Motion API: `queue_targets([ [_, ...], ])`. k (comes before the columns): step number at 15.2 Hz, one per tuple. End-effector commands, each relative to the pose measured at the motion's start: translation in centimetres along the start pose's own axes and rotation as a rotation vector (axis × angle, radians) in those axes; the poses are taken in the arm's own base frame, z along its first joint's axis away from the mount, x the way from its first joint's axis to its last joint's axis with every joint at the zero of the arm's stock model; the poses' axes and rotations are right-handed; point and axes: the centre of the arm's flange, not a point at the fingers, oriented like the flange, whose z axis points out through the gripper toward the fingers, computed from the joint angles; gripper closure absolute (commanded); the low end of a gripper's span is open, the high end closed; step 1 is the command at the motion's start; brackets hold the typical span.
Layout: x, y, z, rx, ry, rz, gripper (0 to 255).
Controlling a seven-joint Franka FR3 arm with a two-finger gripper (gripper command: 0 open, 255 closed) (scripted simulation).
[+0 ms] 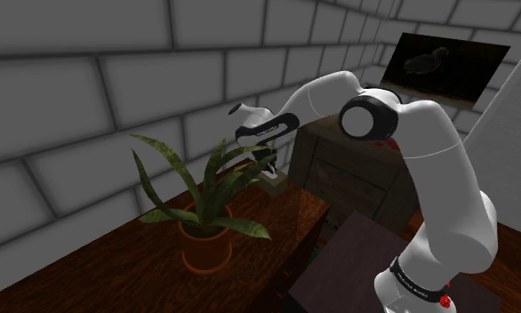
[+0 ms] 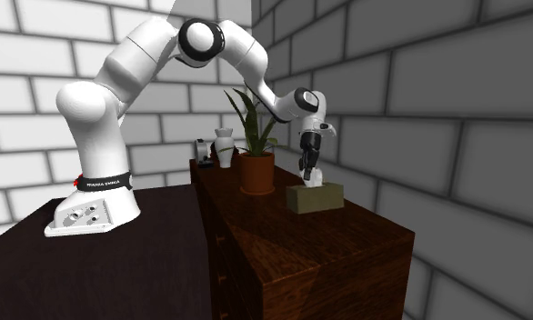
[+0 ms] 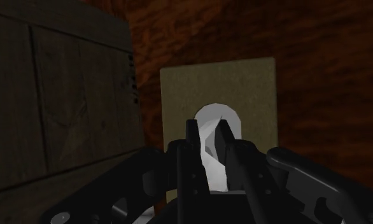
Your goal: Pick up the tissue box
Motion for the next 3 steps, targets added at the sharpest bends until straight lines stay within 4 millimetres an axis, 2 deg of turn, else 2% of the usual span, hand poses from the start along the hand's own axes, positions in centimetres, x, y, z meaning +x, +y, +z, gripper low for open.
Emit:
queue_targets([
  [1, -0.23, 0.46, -0.85, 0.0, 0.0, 0.0, 255],
  [3, -0.26, 0.49, -0.92, 0.0, 0.0, 0.0, 255],
])
